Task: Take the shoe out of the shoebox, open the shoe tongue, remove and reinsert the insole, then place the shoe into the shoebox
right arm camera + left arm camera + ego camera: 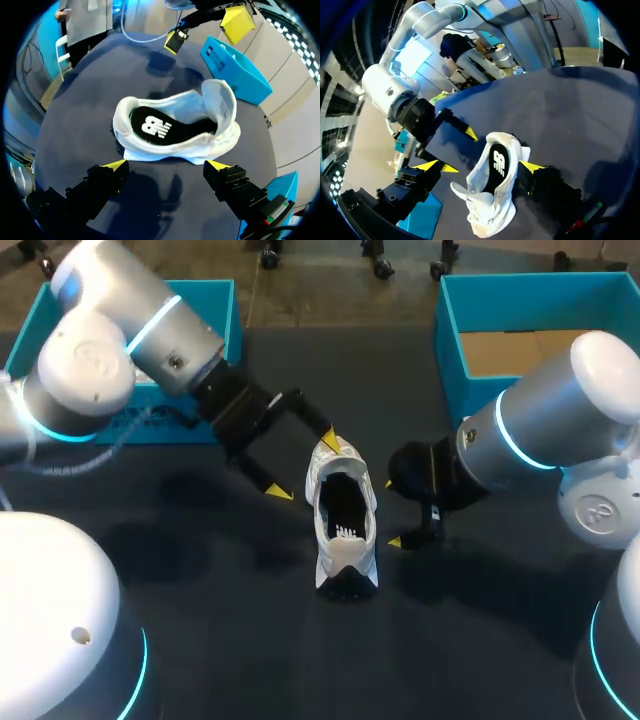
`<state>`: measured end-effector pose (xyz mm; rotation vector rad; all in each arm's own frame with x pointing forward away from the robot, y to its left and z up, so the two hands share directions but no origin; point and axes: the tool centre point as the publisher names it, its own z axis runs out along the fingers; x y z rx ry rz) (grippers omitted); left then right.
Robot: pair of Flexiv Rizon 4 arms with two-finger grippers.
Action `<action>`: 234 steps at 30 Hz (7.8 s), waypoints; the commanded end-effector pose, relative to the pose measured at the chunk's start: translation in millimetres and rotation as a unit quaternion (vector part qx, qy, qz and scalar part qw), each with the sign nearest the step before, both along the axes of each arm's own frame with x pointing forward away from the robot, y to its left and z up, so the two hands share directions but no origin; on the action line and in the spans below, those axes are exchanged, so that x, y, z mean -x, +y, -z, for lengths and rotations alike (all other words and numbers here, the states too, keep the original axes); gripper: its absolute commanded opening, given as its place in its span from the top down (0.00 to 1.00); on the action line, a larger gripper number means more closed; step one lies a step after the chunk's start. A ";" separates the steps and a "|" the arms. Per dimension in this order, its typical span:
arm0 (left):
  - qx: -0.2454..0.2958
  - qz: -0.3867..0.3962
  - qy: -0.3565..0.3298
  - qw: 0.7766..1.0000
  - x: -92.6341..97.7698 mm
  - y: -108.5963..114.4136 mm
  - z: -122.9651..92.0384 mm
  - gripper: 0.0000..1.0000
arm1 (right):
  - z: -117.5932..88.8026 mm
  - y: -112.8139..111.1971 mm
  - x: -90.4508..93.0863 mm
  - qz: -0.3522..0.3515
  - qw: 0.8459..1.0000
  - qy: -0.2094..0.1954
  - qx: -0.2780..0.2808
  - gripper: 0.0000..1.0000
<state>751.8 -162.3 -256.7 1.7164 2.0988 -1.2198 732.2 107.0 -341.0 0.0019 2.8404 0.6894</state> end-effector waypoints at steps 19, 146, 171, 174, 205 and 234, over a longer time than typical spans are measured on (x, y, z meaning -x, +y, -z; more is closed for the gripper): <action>-0.127 0.070 -0.009 0.989 -7.8 10.6 -12.8 0.00 | -51.9 -71.0 12.9 0.014 0.999 0.028 0.007 0.00; -0.347 -0.016 -0.363 0.865 -18.5 -42.9 110.0 0.15 | -101.6 -112.0 14.6 -0.012 0.998 0.057 -0.012 0.00; -0.330 -0.004 -0.362 0.872 -44.1 -38.4 76.8 0.00 | -101.6 -112.0 14.6 -0.012 0.998 0.057 -0.012 0.00; -0.330 -0.003 -0.365 0.870 -47.5 -40.5 71.0 0.00 | -101.6 -112.0 14.6 -0.012 0.998 0.057 -0.012 0.00; -0.324 0.016 -0.362 0.874 -46.2 -42.4 62.6 0.56 | -101.6 -112.0 14.6 -0.012 0.998 0.057 -0.012 0.00; -0.375 -0.176 -0.252 0.874 -15.5 -24.0 43.6 0.31 | -101.6 -112.0 14.6 -0.012 0.998 0.057 -0.012 0.00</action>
